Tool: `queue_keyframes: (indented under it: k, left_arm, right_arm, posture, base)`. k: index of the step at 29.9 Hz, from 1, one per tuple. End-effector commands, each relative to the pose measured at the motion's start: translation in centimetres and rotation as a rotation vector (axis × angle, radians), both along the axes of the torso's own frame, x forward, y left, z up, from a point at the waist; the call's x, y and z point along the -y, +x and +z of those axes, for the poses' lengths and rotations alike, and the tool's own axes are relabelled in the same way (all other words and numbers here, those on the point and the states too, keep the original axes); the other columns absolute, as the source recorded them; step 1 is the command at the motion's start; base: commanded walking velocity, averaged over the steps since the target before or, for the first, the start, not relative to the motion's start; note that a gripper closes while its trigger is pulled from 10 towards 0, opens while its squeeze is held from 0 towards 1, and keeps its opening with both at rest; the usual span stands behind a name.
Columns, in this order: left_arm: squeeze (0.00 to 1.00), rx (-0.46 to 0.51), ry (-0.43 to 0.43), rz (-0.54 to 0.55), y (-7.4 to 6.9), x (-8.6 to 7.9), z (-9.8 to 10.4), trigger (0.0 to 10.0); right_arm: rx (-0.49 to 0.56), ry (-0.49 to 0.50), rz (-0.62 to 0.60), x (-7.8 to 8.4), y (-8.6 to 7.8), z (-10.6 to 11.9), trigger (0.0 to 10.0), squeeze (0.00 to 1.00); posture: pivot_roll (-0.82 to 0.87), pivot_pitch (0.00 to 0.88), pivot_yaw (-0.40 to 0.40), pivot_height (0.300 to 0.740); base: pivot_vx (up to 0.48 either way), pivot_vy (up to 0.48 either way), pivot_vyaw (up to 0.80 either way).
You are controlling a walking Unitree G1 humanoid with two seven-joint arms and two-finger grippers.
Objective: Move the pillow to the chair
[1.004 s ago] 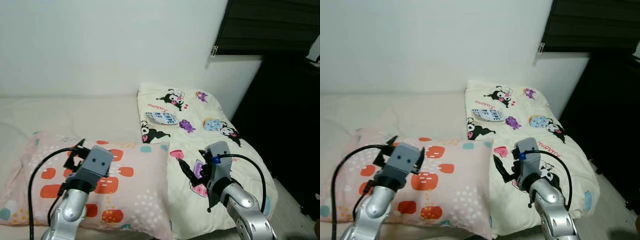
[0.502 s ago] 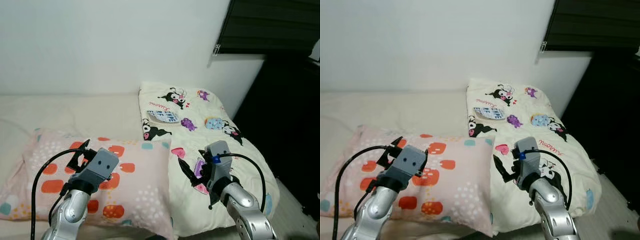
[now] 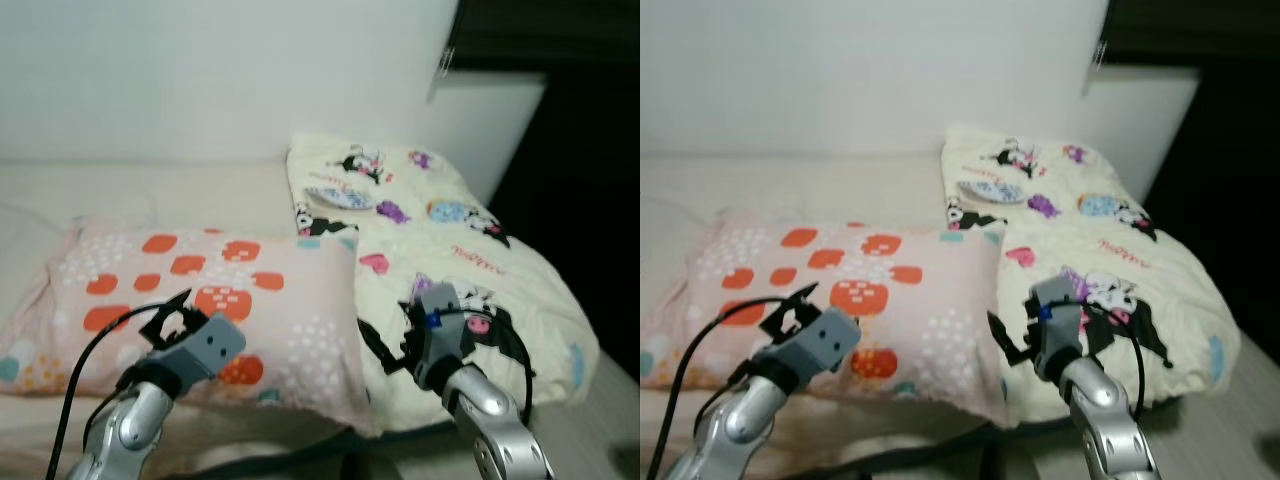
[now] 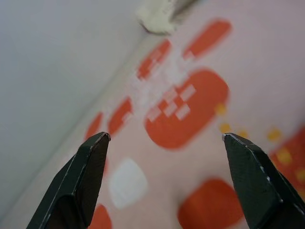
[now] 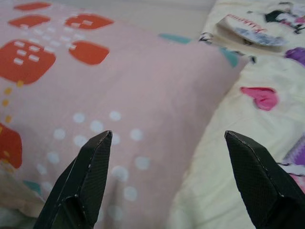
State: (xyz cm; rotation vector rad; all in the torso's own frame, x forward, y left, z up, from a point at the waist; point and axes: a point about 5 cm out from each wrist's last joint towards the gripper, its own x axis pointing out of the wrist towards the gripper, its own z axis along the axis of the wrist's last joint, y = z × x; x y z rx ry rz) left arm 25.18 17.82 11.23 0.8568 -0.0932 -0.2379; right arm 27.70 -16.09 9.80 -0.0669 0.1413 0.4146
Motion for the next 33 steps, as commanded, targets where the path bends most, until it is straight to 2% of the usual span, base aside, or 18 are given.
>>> queue_keyframes:
  k: [1, 6, 12, 15, 20, 27, 33]
  left_arm:
    - [0.00, -0.048, 0.052, -0.030, -0.2, -0.1, -0.4, 10.0]
    - [0.00, -0.092, 0.069, -0.063, -0.3, -0.2, -0.7, 10.0]
    - [0.00, -0.134, 0.092, -0.159, -0.6, 0.8, -0.8, 10.0]
    - [0.00, -0.187, 0.115, -0.221, -1.2, 0.9, -1.0, 10.0]
    - [0.00, -0.257, 0.124, -0.248, -2.0, 0.6, -1.5, 10.0]
    - [0.00, -0.271, 0.114, -0.232, -2.1, 0.5, -1.7, 10.0]
    - [0.00, -0.239, 0.042, -0.203, -1.3, 1.0, -1.7, 10.0]
  right_arm:
    - [-0.008, -0.006, -0.004, 0.2, -0.1, -0.1, 10.0, 0.00]
    - [-0.010, -0.006, -0.004, 0.2, -0.1, -0.1, 10.0, 0.00]
    - [-0.010, -0.008, -0.005, 0.2, 0.0, -0.1, 10.0, 0.00]
    - [-0.010, -0.009, -0.005, 0.2, 0.0, 0.0, 10.0, 0.00]
    - [-0.010, -0.010, -0.005, 0.3, 0.1, 0.0, 10.0, 0.00]
    - [-0.007, -0.019, -0.002, 0.3, 0.1, 0.1, 10.0, 0.00]
    - [0.034, -0.045, 0.017, 0.0, 0.4, 1.3, 10.0, 0.00]
  posture:
    - [0.08, 0.000, -0.091, 0.555]
    - [0.08, 0.000, -0.092, 0.535]
    - [0.07, 0.000, -0.093, 0.510]
    - [0.07, 0.000, -0.095, 0.495]
    - [0.08, 0.000, -0.095, 0.475]
    - [0.08, 0.000, -0.096, 0.450]
    - [0.06, 0.000, -0.083, 0.425]
  base:
    - [0.000, 0.000, 0.00]
    - [0.000, 0.000, 0.00]
    - [0.000, 0.000, 0.00]
    - [0.000, 0.000, 0.00]
    - [0.000, 0.000, 0.00]
    - [0.000, 0.000, 0.00]
    - [0.000, 0.000, 0.00]
